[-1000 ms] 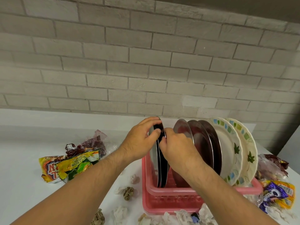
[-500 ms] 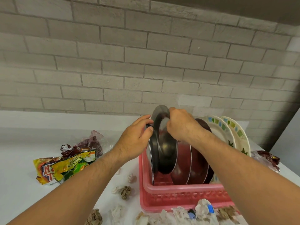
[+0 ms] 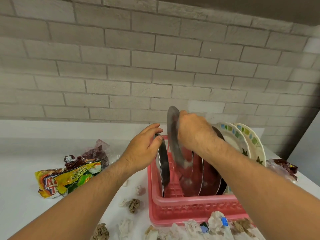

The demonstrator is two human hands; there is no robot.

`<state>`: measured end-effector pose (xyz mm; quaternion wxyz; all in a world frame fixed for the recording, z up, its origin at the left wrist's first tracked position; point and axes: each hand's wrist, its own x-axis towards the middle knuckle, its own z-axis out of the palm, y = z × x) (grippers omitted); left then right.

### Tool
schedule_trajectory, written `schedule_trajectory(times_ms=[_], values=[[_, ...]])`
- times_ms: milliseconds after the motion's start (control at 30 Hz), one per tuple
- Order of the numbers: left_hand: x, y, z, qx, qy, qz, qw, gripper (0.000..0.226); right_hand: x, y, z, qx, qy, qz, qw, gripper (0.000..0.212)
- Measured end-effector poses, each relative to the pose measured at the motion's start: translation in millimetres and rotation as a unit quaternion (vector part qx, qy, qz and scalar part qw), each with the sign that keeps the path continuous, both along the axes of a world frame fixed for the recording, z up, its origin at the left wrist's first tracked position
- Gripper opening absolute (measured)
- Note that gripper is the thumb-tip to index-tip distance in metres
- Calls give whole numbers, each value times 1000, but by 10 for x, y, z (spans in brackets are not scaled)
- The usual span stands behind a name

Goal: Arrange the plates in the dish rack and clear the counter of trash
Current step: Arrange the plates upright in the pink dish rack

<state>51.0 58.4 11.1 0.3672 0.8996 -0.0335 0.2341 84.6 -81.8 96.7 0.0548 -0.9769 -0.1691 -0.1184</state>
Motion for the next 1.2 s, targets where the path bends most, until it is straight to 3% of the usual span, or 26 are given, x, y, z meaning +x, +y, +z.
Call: schedule_trajectory(times_ms=[267,467,533,733,967,1200], values=[[7,-5,8,-2,0,-2,1000,35,-31,-37,-272,-22,26,6,999,44],[-17,-15,27,-2,0,-3,1000,35,13,-55,-424,-40,41,9,998,96],[-19,-19,31,-2,2,-2,1000,35,24,-63,-448,-59,45,9,997,100],[-28,-16,41,-4,8,-2,1000,35,-5,-80,-388,-98,54,4,994,85],[-17,6,30,-7,14,-5,1000,35,-27,-161,-183,-114,32,6,993,41],[1,31,20,-33,23,-17,999,35,12,-243,-178,-164,-30,15,986,31]])
